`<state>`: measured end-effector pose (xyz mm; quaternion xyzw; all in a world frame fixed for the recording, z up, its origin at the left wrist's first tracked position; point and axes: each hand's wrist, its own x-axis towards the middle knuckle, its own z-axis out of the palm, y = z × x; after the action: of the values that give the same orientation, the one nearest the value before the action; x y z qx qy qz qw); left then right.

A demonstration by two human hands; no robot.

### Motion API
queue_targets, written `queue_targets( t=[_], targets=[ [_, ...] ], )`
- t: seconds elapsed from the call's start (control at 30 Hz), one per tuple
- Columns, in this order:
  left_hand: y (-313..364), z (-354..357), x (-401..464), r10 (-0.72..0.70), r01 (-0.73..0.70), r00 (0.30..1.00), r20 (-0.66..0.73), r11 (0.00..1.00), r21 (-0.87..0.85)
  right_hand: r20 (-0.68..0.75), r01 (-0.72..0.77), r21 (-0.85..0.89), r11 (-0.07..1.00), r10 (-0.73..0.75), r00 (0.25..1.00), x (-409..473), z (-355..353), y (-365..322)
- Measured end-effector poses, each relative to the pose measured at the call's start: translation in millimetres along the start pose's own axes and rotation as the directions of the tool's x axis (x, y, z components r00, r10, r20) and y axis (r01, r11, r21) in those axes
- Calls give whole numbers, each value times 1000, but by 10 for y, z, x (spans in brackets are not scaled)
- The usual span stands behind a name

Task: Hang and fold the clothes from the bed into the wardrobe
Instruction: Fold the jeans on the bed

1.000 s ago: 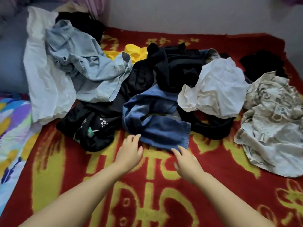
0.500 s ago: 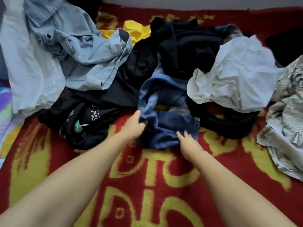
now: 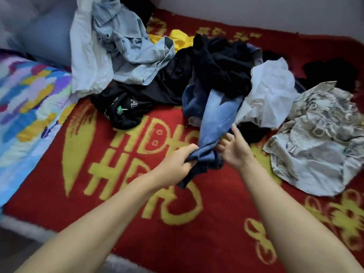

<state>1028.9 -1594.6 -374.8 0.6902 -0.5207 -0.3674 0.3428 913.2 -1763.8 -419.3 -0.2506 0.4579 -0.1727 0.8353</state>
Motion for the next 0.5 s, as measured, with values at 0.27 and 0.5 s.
queue_targets(
  t=[0.27, 0.5],
  targets=[
    [652, 251, -1206, 45, -134, 950, 309, 953, 272, -254, -21, -363, 932, -77, 964, -815, 13, -142],
    [228, -285, -1505, -246, 187, 957, 157, 930, 316, -13, 325, -633, 703, -429, 903, -1697, 286, -36]
  ],
)
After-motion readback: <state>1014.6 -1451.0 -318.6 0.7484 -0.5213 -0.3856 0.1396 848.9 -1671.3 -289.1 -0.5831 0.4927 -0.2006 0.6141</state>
